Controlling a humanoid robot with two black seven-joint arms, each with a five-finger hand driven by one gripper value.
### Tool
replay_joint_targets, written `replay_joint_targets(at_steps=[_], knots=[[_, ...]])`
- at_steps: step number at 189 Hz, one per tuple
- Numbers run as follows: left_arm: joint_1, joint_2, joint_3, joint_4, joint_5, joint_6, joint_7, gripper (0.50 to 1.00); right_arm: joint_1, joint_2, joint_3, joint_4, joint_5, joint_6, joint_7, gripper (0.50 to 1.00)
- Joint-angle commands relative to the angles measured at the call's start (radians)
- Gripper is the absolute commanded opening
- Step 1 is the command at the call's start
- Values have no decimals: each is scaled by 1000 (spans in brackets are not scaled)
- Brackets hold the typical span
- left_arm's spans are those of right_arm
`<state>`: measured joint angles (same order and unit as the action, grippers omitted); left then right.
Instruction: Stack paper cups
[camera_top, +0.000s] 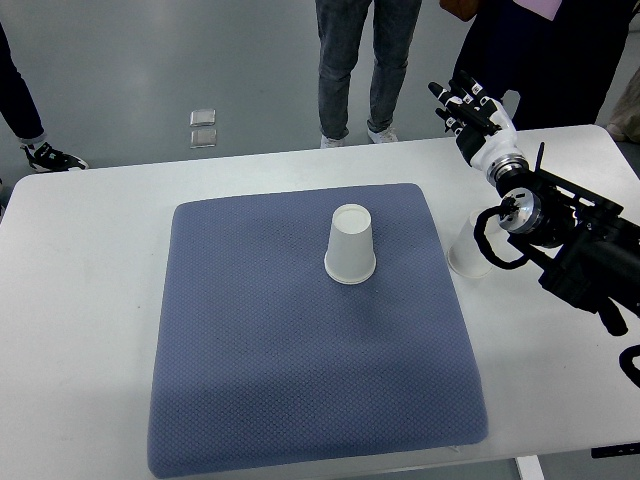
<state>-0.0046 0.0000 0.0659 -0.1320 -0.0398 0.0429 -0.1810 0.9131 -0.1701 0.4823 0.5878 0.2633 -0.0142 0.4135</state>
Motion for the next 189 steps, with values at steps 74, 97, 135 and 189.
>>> replay_joint_targets(at_steps=[74, 97, 135, 189], knots=[[0, 0, 0, 0, 0, 0, 0, 1000, 73, -169, -28, 66, -223, 10, -27, 917], [0, 0, 0, 0, 0, 0, 0, 1000, 75, -267, -40, 113, -360, 74, -56, 917], [0, 0, 0, 0, 0, 0, 0, 1000, 78, -439, -77, 233, -593, 214, -65, 917], [0, 0, 0, 0, 0, 0, 0, 1000, 165, -611, -103, 418, -981, 437, -64, 915]])
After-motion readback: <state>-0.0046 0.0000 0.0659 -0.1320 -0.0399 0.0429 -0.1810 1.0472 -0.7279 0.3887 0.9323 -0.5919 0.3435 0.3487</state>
